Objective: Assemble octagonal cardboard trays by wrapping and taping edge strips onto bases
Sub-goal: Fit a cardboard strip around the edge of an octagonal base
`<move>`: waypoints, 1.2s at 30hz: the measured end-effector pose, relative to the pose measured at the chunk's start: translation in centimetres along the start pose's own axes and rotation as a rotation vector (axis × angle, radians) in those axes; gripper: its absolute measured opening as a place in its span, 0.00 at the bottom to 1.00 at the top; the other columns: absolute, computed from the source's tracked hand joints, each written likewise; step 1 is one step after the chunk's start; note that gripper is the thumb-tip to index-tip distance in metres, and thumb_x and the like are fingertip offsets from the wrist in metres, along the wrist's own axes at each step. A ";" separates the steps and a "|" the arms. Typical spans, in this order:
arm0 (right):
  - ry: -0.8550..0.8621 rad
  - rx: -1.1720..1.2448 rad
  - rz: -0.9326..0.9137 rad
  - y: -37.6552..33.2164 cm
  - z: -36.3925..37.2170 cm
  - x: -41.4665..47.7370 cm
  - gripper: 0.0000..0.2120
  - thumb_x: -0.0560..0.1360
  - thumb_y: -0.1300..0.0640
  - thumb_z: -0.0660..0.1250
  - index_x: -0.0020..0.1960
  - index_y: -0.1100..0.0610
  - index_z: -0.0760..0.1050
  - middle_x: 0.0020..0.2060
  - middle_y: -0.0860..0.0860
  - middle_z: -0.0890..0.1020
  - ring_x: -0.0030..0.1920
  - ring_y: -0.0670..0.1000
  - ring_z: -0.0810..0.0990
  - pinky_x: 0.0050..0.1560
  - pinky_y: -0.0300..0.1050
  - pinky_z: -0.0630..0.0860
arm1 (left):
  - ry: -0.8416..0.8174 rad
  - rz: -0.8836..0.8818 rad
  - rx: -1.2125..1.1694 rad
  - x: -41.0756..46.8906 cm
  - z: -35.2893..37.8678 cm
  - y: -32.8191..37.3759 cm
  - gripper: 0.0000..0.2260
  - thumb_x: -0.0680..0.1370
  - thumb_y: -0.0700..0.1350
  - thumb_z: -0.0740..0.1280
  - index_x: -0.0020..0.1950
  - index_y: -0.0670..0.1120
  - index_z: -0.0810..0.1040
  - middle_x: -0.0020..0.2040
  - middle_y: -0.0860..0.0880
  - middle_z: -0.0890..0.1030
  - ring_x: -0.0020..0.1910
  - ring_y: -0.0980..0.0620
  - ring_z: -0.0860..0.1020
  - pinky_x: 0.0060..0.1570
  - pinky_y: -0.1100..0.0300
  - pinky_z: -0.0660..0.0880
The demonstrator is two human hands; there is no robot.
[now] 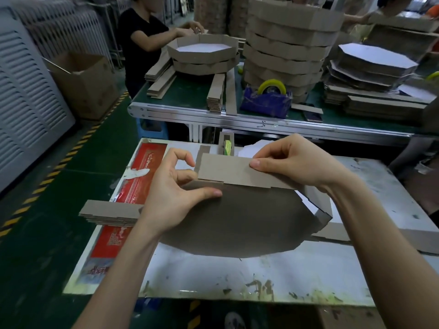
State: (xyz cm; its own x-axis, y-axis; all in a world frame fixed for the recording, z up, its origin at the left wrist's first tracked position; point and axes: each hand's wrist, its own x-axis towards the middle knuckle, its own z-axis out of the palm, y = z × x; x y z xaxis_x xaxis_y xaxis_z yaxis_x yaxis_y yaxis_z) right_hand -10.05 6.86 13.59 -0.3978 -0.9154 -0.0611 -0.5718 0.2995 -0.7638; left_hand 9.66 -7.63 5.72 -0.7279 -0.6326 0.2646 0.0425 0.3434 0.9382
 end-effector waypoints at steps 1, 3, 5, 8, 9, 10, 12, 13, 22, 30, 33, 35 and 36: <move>-0.008 -0.009 0.001 0.0 0.0 0.1 0.05 0.75 0.49 0.72 0.44 0.48 0.86 0.40 0.47 0.86 0.40 0.44 0.83 0.40 0.31 0.77 | -0.003 0.001 -0.004 0.0 0.0 0.0 0.24 0.62 0.54 0.77 0.49 0.58 0.67 0.38 0.57 0.85 0.40 0.60 0.83 0.31 0.73 0.74; -0.020 -0.020 -0.005 0.1 0.1 0.2 0.05 0.75 0.49 0.71 0.44 0.48 0.85 0.40 0.46 0.86 0.39 0.43 0.82 0.40 0.31 0.77 | -0.007 0.000 -0.006 0.0 -0.1 -0.1 0.24 0.61 0.55 0.77 0.49 0.59 0.67 0.39 0.58 0.85 0.42 0.61 0.83 0.33 0.72 0.75; -0.028 -0.029 -0.015 0.1 0.2 0.3 0.06 0.75 0.48 0.71 0.45 0.48 0.85 0.41 0.46 0.86 0.40 0.44 0.82 0.42 0.34 0.77 | -0.018 0.003 -0.019 0.0 -0.1 -0.3 0.24 0.61 0.55 0.77 0.50 0.58 0.66 0.41 0.58 0.85 0.45 0.63 0.82 0.35 0.72 0.76; -0.042 -0.026 -0.028 0.2 0.2 0.5 0.06 0.75 0.48 0.71 0.46 0.49 0.85 0.41 0.47 0.86 0.40 0.44 0.82 0.42 0.35 0.77 | -0.035 0.001 -0.042 -0.1 -0.1 -0.5 0.25 0.62 0.54 0.77 0.51 0.56 0.66 0.43 0.59 0.85 0.47 0.63 0.82 0.36 0.72 0.76; -0.047 -0.026 -0.032 0.2 0.2 0.6 0.06 0.75 0.48 0.71 0.46 0.49 0.85 0.41 0.47 0.86 0.39 0.43 0.81 0.42 0.34 0.77 | -0.042 -0.001 -0.056 -0.1 -0.1 -0.6 0.26 0.62 0.54 0.77 0.52 0.55 0.66 0.44 0.59 0.85 0.48 0.63 0.82 0.37 0.71 0.77; -0.052 -0.028 -0.036 0.2 0.2 0.7 0.07 0.75 0.48 0.71 0.46 0.50 0.85 0.41 0.48 0.86 0.39 0.42 0.81 0.41 0.33 0.77 | -0.051 -0.004 -0.068 -0.1 -0.1 -0.6 0.26 0.62 0.53 0.77 0.52 0.55 0.66 0.45 0.60 0.85 0.48 0.63 0.82 0.37 0.71 0.77; -0.053 -0.036 -0.045 0.2 0.4 0.9 0.07 0.75 0.49 0.71 0.46 0.51 0.85 0.41 0.48 0.86 0.38 0.42 0.81 0.41 0.33 0.76 | -0.079 -0.005 -0.074 0.0 -0.2 -0.8 0.25 0.64 0.53 0.77 0.53 0.56 0.65 0.47 0.62 0.84 0.50 0.63 0.82 0.39 0.71 0.77; -0.049 -0.045 -0.050 0.2 0.5 1.0 0.07 0.75 0.49 0.71 0.46 0.51 0.85 0.40 0.49 0.86 0.38 0.42 0.80 0.41 0.33 0.76 | -0.095 -0.005 -0.056 0.1 -0.3 -0.8 0.26 0.64 0.54 0.77 0.54 0.58 0.65 0.49 0.64 0.83 0.51 0.63 0.81 0.41 0.71 0.77; -0.040 -0.069 -0.091 0.3 0.4 1.1 0.06 0.75 0.49 0.72 0.45 0.50 0.85 0.40 0.51 0.85 0.38 0.47 0.80 0.44 0.44 0.77 | -0.131 0.324 0.465 1.1 1.0 1.2 0.30 0.70 0.66 0.68 0.70 0.72 0.60 0.73 0.59 0.58 0.68 0.67 0.57 0.60 0.66 0.63; -0.046 -0.114 -0.138 0.1 0.5 1.6 0.03 0.77 0.52 0.71 0.45 0.49 0.83 0.28 0.40 0.78 0.30 0.39 0.73 0.34 0.30 0.68 | -0.135 0.382 0.459 1.3 1.3 0.6 0.22 0.74 0.63 0.65 0.68 0.68 0.69 0.67 0.58 0.70 0.64 0.62 0.69 0.55 0.68 0.70; -0.042 -0.102 -0.130 0.4 0.8 1.7 0.04 0.77 0.52 0.71 0.46 0.49 0.84 0.35 0.45 0.82 0.36 0.42 0.76 0.41 0.38 0.74 | -0.124 0.369 0.447 1.3 1.2 0.4 0.20 0.75 0.64 0.65 0.66 0.69 0.70 0.65 0.58 0.70 0.63 0.61 0.69 0.53 0.69 0.71; -0.035 -0.096 -0.136 0.5 0.9 1.6 0.04 0.77 0.52 0.70 0.46 0.48 0.84 0.39 0.49 0.85 0.40 0.47 0.80 0.45 0.44 0.77 | -0.124 0.369 0.441 1.1 1.3 0.4 0.18 0.75 0.64 0.65 0.65 0.68 0.72 0.65 0.57 0.70 0.63 0.62 0.69 0.53 0.72 0.69; -0.030 -0.091 -0.142 0.6 0.9 1.4 0.04 0.77 0.52 0.70 0.46 0.48 0.84 0.41 0.50 0.85 0.42 0.50 0.81 0.46 0.45 0.77 | -0.123 0.373 0.435 1.1 1.3 0.4 0.17 0.75 0.64 0.65 0.64 0.68 0.74 0.65 0.57 0.70 0.63 0.63 0.68 0.53 0.74 0.68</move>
State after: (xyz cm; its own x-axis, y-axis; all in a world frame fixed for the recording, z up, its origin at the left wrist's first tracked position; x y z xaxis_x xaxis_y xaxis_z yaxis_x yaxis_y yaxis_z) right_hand -10.35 5.50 12.46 -0.2873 -0.9576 0.0234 -0.6842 0.1881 -0.7046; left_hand 8.01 -7.26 6.12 -0.7932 -0.3380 0.5066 0.0448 0.7973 0.6020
